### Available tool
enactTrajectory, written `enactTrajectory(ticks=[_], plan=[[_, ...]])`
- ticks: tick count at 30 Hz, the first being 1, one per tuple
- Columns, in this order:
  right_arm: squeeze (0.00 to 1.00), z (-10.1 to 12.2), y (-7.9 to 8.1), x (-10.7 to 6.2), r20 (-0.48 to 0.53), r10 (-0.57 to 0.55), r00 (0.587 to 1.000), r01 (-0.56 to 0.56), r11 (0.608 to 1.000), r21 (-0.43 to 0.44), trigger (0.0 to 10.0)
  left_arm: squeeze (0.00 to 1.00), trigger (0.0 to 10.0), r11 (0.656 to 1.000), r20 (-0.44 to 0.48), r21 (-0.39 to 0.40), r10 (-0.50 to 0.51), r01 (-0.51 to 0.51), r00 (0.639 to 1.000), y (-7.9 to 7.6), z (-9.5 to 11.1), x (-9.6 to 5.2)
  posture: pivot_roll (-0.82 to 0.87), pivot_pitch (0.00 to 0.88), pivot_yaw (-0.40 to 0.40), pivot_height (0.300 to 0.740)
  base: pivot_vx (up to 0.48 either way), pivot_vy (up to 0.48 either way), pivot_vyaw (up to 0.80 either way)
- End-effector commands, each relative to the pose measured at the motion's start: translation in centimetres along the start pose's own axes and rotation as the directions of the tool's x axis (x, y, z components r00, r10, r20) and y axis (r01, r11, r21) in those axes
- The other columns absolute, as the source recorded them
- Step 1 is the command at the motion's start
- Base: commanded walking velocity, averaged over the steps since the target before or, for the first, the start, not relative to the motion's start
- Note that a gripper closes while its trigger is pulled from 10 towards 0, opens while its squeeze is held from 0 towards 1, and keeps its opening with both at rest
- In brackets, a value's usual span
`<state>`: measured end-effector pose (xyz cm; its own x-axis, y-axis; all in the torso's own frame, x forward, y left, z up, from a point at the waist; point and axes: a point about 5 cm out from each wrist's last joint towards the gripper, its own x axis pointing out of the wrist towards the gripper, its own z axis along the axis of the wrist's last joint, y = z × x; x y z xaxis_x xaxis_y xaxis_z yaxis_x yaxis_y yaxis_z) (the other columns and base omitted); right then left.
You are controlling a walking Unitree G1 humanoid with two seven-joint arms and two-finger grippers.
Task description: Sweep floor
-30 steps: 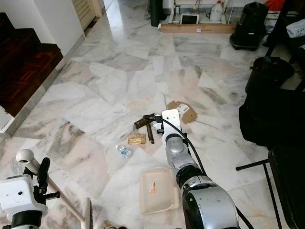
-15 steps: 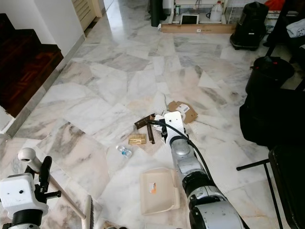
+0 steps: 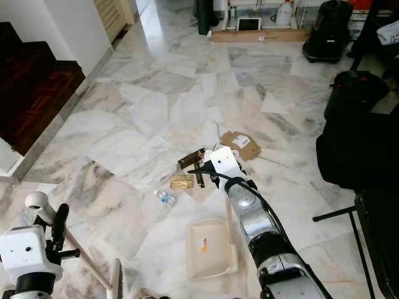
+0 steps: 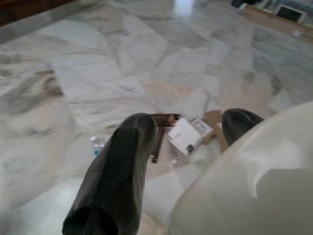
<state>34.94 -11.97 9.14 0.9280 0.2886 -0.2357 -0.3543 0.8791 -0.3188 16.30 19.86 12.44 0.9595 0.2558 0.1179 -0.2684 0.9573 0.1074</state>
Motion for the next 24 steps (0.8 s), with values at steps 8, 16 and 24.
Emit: enactTrajectory(ticks=[8,16,24], plan=[[0.0,1.2,0.8,-0.5,0.098,0.059,0.993,-0.057,0.998,-0.023,10.0,0.0,10.0,0.998,0.022,0.028,0.054,-0.055,0.998,1.0,-0.5,0.6,-0.05,0.097,0.083,0.74,0.0,0.0,0.0],[0.0,0.8,0.8,-1.0,0.109,0.07,0.992,-0.071,0.997,0.002,10.0,0.0,10.0,0.997,0.029,0.014,0.074,-0.074,0.997,0.8,-1.1,1.0,-0.07,0.074,0.045,0.74,0.0,0.0,0.0],[0.0,1.0,0.8,-1.3,0.134,0.061,0.989,-0.068,0.997,0.048,10.0,0.0,10.0,0.997,0.029,-0.023,0.073,-0.073,0.997,0.2,-1.5,1.2,-0.08,0.072,0.035,0.74,0.0,0.0,0.0]])
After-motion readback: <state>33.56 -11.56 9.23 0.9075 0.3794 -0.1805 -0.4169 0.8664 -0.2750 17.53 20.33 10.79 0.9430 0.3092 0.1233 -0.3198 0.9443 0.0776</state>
